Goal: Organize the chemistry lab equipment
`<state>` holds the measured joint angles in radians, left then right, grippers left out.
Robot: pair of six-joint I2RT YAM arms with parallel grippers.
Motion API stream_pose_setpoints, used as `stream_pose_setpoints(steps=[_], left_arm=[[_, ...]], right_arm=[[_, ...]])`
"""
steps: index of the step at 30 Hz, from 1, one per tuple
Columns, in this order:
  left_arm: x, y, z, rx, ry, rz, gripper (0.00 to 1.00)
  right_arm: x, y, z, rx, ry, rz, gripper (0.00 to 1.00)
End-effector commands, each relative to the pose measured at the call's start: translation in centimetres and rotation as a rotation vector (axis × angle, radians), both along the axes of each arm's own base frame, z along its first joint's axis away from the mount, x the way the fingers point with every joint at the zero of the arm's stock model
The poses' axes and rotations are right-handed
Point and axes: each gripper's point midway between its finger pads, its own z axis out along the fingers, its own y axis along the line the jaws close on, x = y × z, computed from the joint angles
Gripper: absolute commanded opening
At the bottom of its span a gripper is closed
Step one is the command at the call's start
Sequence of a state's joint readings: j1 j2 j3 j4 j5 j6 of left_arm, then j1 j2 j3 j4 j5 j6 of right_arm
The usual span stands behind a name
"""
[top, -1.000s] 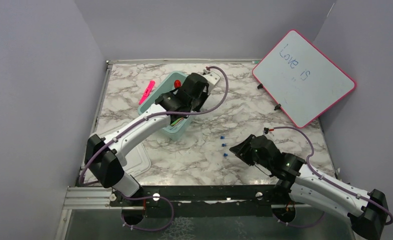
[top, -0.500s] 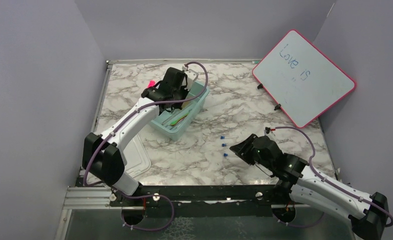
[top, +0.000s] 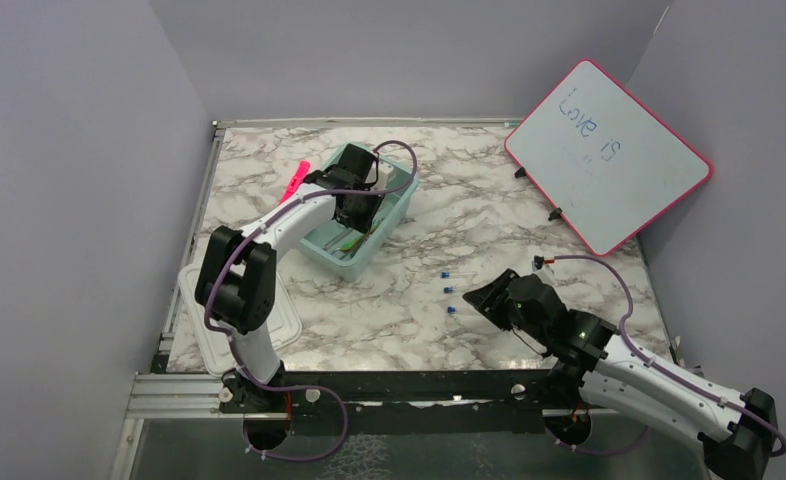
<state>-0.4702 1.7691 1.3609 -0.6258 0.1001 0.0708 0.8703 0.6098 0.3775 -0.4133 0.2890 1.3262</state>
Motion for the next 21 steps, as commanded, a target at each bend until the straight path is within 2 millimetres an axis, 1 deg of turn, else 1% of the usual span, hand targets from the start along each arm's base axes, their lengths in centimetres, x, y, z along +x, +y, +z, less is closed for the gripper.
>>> stream_pose_setpoints(steps=[1,3,7,9,11,13,16,18,20,21], left_arm=[[0.7,-0.9,2.7,-0.067,-0.046,0.01,0.28],[0.7,-0.9,3.5,-0.074,-0.063,0.011,0.31],[0.6,-0.9,5.7,-0.101,-0.104,0.016,0.35],[0.5,-0.9,7.2,-0.122,-0.128,0.024,0.37],[0.1,-0.9,9.1,-0.152,-0.154,0.032,0.41],[-0.4,-1.1,11.4,-0.192,-0.197,0.02,0.46],[-2.1,-1.6,14.8,-0.291,-0.232,0.009,0.5],[-3.4,-2.0,16.9,-0.354,-0.257,-0.007,0.52],[-5.0,-2.5,18.4,-0.419,-0.268,-0.038,0.53],[-5.9,-2.8,19.0,-0.456,-0.273,-0.056,0.54]], right_arm=[[0.7,-0.9,0.3,-0.056,-0.028,-0.033,0.47],[0.7,-1.0,0.1,-0.06,-0.024,-0.037,0.47],[0.8,-1.4,-0.1,-0.086,-0.016,-0.052,0.47],[0.9,-1.8,-0.2,-0.111,-0.015,-0.06,0.47],[1.1,-2.1,0.0,-0.147,-0.023,-0.058,0.47],[1.2,-2.4,0.3,-0.19,-0.032,-0.052,0.47],[1.6,-2.4,0.8,-0.253,-0.053,-0.017,0.48],[1.9,-1.9,1.3,-0.288,-0.072,0.031,0.49],[2.1,-1.2,1.2,-0.333,-0.082,0.093,0.51],[2.2,-0.9,1.1,-0.357,-0.081,0.122,0.56]])
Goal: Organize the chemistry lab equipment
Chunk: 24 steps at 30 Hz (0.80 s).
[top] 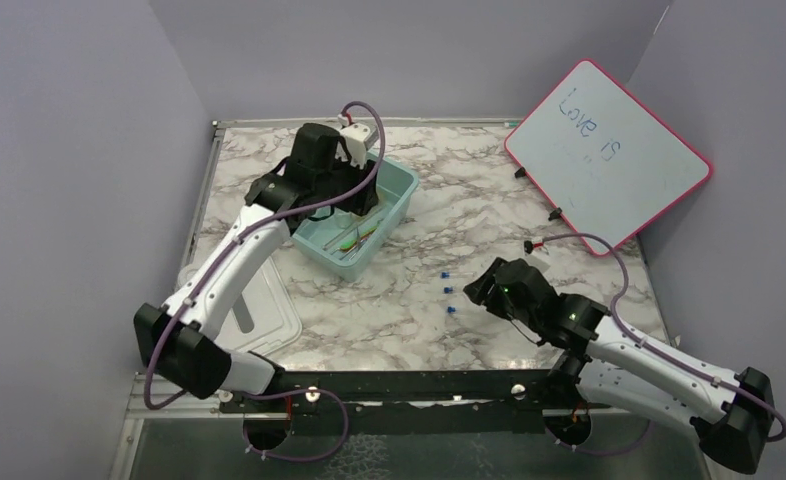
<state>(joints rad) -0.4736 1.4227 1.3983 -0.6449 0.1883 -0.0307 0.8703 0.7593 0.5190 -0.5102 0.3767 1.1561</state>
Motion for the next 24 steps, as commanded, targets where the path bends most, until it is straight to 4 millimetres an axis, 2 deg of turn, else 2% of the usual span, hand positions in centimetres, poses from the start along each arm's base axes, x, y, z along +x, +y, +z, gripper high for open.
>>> stream_pose_setpoints(steps=[1,4,7,10,16,24], left_arm=[[-4.4,-2.2,4.6,-0.213,-0.032,-0.115,0.54],[-7.5,-3.9,5.5,-0.336,-0.031,-0.213,0.55],[-10.4,-5.4,5.7,-0.435,-0.037,-0.3,0.56],[-12.7,-6.8,5.5,-0.499,-0.054,-0.388,0.58],[-13.6,-7.5,3.1,-0.468,-0.033,-0.406,0.58],[-13.6,-6.3,1.4,-0.426,-0.03,-0.353,0.59]], right_arm=[[0.9,0.5,0.5,-0.149,-0.037,0.117,0.6],[1.4,0.6,0.2,-0.254,-0.003,0.16,0.66],[1.5,0.0,-0.8,-0.36,0.06,0.167,0.83],[1.1,-0.2,-1.9,-0.427,0.118,0.203,0.87],[0.1,-0.3,-3.6,-0.473,0.209,0.244,0.88],[-1.4,-1.9,-6.4,-0.556,0.335,0.218,0.88]])
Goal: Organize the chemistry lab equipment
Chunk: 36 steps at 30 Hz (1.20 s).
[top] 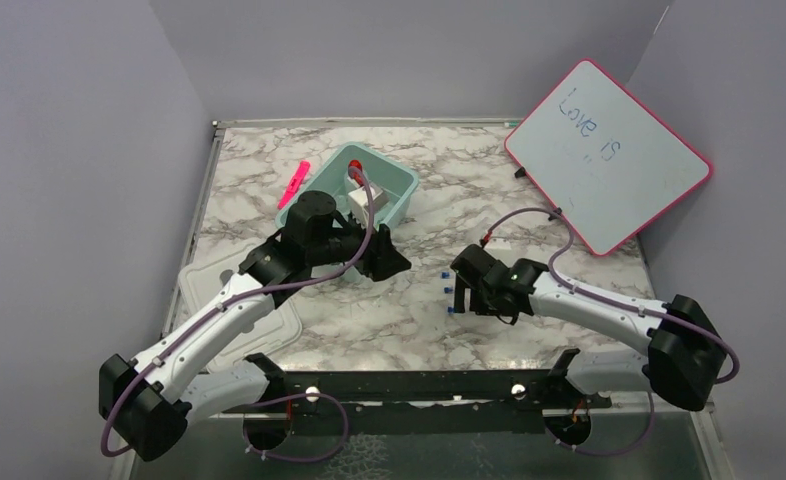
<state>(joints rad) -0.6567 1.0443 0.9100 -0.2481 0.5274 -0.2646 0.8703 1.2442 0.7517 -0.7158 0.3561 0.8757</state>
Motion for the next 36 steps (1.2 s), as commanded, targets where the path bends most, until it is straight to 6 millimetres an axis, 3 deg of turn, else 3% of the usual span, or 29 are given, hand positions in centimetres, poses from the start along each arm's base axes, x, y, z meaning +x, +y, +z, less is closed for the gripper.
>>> stream_pose_setpoints(steps=[1,7,16,25,28,36], left_arm=[[-0.1,0.4,0.7,-0.02,-0.044,0.016,0.59],[-0.7,0.2,0.8,-0.028,-0.036,-0.013,0.6],[-1.7,0.0,0.8,-0.04,-0.041,-0.074,0.62],[-2.0,-0.3,0.6,-0.041,-0.034,-0.105,0.62],[-1.9,-0.3,0.4,-0.038,-0.03,-0.103,0.62],[-1.6,-0.3,-0.1,-0.025,-0.022,-0.09,0.62]], right_arm=[[-1.0,-1.0,-1.3,-0.067,0.073,-0.024,0.88],[-0.4,0.0,-2.6,-0.087,0.098,0.042,0.88],[1.5,2.8,-2.9,-0.058,0.043,0.224,0.9],[1.9,3.5,-3.8,-0.085,0.055,0.357,0.88],[1.4,4.0,-3.9,-0.067,0.087,0.38,0.82],[0.9,3.9,-3.9,-0.064,0.116,0.362,0.49]])
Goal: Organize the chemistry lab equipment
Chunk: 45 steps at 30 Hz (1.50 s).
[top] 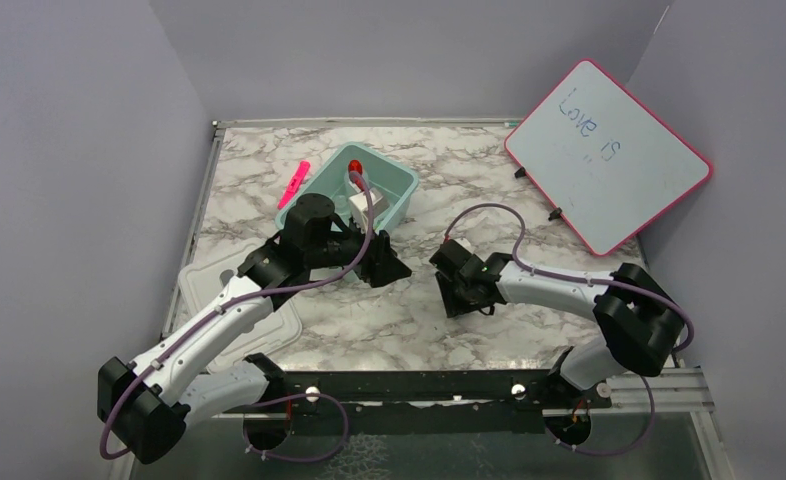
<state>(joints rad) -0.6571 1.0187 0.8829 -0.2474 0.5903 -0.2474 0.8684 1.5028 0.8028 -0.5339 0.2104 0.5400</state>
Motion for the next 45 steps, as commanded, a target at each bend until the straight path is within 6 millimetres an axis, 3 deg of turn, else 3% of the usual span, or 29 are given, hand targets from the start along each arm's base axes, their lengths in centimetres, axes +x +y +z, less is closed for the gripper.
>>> stream_pose_setpoints(steps=[1,7,14,20,29,34,38,45], left_arm=[[-0.2,-0.3,0.0,-0.012,-0.021,-0.025,0.62],[0.1,-0.3,-0.2,-0.005,-0.022,-0.016,0.62],[0.1,-0.3,-0.4,0.004,-0.016,-0.013,0.62],[0.2,-0.3,-0.5,0.005,-0.013,-0.015,0.62],[0.0,-0.3,-0.5,0.006,-0.014,-0.02,0.62],[0.0,-0.3,-0.5,0.006,-0.012,-0.02,0.62],[0.0,-0.3,-0.5,0.006,-0.012,-0.021,0.62],[0.0,-0.3,-0.6,0.009,-0.013,-0.023,0.62]], right_arm=[[-0.2,0.4,0.1,0.006,0.025,0.012,0.46],[0.2,0.1,-0.2,-0.009,0.009,0.003,0.43],[0.2,-0.6,1.0,-0.034,-0.006,-0.02,0.61],[-0.9,-1.4,1.8,-0.024,0.01,0.006,0.7],[-1.6,-2.2,2.0,-0.061,0.042,-0.016,0.72],[-2.4,-3.8,0.4,-0.166,0.102,-0.09,0.71],[-1.6,-3.8,0.0,-0.174,0.064,-0.088,0.7],[0.1,-3.9,1.4,-0.18,-0.026,-0.121,0.69]])
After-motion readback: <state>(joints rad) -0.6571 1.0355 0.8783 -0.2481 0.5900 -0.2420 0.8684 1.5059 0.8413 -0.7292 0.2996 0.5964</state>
